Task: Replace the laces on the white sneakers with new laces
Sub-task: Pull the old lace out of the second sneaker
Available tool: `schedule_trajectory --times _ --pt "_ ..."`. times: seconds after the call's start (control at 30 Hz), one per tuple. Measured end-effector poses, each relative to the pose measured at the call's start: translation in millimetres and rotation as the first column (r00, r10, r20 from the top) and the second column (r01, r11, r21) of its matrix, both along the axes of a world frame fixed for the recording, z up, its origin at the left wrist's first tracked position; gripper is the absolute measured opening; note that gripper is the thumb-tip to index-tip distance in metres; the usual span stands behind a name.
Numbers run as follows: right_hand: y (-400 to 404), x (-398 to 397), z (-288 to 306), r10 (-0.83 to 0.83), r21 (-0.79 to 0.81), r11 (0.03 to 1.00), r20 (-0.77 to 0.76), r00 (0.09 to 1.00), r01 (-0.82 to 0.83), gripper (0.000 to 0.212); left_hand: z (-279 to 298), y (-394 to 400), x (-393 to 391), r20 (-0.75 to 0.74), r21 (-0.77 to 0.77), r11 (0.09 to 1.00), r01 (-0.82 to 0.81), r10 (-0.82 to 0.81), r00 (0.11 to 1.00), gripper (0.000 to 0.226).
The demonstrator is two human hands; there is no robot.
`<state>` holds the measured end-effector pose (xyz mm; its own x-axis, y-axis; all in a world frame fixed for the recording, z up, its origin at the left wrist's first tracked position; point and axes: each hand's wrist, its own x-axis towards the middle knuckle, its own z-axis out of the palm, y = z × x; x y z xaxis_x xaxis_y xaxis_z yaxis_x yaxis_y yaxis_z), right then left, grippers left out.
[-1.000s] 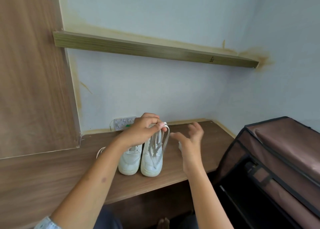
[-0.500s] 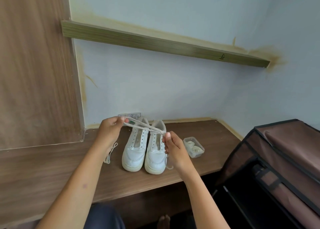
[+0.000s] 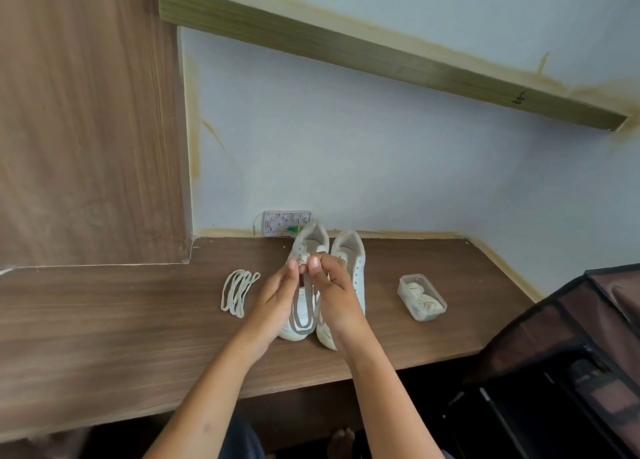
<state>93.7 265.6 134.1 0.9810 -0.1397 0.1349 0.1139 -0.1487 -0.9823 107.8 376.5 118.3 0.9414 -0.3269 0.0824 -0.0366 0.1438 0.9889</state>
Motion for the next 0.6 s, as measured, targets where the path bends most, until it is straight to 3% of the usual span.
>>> schedule_trajectory --times 0.13,0.33,0.47,0.6 --pt "18 18 -15 0.028 0.038 0.999 -0.103 0.994 -0.024 0.019 -22 7 23 -0.158 -0.047 0.988 -0.15 0.141 0.977 0.037" --pt "53 65 -37 -0.149 0.039 0.987 -0.157 0.976 0.157 0.007 -50 38 86 -0.163 0.192 0.955 -0.226 0.258 0.952 0.046" --pt "65 97 -71 -0.165 -0.035 0.986 -0.331 0.929 0.162 0.032 -73 62 119 -0.185 0.422 0.901 -0.103 0.197 0.963 0.046" --pt "69 107 -94 -0.151 -0.106 0.987 -0.402 0.903 0.118 0.033 -99 90 133 -0.189 0.499 0.854 -0.148 0.273 0.943 0.046"
